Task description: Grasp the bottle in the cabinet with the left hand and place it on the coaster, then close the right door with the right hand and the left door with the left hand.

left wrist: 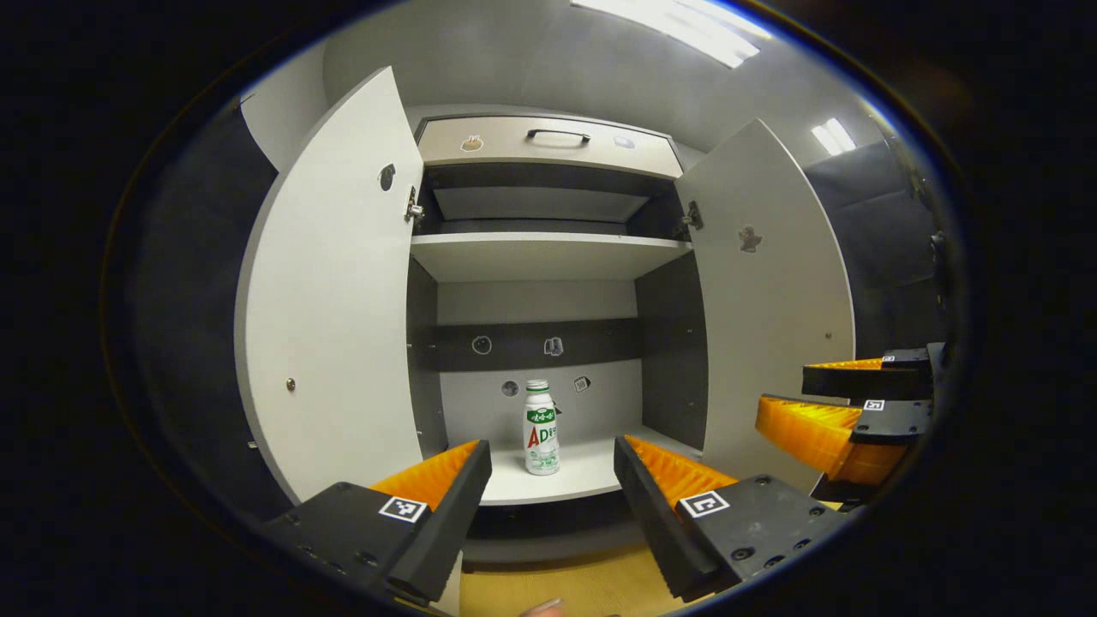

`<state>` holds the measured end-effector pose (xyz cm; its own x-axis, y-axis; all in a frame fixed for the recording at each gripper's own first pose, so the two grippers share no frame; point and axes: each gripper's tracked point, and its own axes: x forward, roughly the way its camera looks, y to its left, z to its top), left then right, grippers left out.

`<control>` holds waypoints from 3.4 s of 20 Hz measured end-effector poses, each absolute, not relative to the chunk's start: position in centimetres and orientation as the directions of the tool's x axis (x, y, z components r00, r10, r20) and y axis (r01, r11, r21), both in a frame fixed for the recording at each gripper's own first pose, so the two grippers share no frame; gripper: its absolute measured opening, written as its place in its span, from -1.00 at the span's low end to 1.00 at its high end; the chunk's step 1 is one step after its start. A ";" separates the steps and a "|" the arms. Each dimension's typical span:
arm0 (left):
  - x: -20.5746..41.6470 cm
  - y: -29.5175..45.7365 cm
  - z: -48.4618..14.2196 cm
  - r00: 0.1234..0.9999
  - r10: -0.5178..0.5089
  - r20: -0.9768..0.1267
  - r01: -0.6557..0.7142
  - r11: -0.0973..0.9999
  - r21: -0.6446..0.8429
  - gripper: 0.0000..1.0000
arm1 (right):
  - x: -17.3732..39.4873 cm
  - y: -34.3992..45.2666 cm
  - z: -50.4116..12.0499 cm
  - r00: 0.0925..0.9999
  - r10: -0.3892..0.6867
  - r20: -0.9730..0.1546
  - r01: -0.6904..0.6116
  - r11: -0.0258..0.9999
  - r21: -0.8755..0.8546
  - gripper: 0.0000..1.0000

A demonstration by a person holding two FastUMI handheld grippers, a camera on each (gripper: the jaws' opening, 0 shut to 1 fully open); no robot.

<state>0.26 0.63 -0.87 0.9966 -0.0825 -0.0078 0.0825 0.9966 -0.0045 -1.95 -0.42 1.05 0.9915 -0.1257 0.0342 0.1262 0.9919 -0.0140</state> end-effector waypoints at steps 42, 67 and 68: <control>31.2 0.9 -12.8 0.993 -0.107 -0.048 0.108 0.994 0.019 0.82 | 17.6 -2.6 -6.1 1.000 -0.005 0.027 0.009 0.992 -0.122 0.95; 19.2 2.5 -6.8 0.990 -0.130 0.046 0.131 0.991 -0.034 0.41 | 10.3 -0.5 -2.4 0.997 -0.019 0.080 0.026 0.996 -0.085 0.95; 17.6 2.5 -6.9 0.990 -0.134 0.043 0.136 0.990 -0.035 0.41 | 9.5 0.1 -2.6 0.997 -0.015 0.077 0.022 0.996 -0.082 0.95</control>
<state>17.59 2.54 -6.95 0.9900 -0.1343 0.0431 0.1358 0.9901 -0.0351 9.46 0.06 -2.59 0.9969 -0.0155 0.0768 0.0217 0.9964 -0.0815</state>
